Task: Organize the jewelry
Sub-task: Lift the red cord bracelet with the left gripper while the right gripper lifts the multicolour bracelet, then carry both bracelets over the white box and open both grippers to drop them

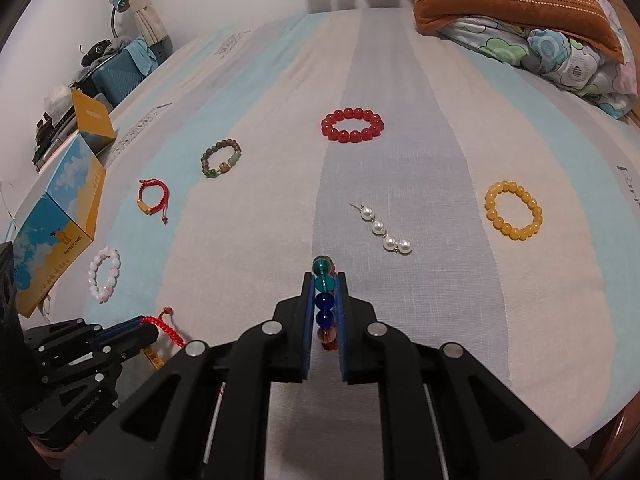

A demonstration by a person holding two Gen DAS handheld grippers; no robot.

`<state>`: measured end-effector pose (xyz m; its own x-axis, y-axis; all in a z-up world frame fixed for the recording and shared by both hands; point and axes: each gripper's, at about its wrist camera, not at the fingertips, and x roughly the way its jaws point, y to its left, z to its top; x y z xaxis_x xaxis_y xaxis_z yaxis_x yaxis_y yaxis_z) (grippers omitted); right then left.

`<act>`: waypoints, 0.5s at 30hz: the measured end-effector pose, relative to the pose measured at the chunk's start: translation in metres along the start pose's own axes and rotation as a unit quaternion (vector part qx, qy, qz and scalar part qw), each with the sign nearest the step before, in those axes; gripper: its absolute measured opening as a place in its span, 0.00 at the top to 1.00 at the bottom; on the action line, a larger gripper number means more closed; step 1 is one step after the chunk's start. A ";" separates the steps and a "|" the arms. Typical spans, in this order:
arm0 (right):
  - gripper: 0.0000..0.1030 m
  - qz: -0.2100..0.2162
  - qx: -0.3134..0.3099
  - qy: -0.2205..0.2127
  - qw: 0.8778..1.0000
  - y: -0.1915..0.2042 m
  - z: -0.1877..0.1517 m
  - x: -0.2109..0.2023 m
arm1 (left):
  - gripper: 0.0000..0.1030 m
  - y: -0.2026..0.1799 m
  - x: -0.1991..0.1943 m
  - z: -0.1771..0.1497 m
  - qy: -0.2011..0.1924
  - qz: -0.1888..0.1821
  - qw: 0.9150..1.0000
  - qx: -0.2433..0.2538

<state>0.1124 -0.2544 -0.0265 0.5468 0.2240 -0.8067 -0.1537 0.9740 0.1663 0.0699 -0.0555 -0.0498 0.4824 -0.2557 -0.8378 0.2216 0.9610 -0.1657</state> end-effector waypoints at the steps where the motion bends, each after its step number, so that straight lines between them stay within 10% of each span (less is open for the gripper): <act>1: 0.91 0.001 -0.001 -0.003 1.000 0.001 0.000 -0.002 | 0.93 0.000 -0.002 0.001 -0.002 0.001 1.000 0.001; 15: 0.91 0.006 -0.005 -0.036 0.999 0.008 0.015 -0.030 | 0.93 -0.001 -0.039 0.014 -0.040 0.017 0.999 0.010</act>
<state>0.1070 -0.2531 0.0069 0.6023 0.2374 -0.7621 -0.1676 0.9711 0.1701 0.0628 -0.0476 -0.0097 0.5556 -0.2309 -0.7988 0.2207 0.9672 -0.1261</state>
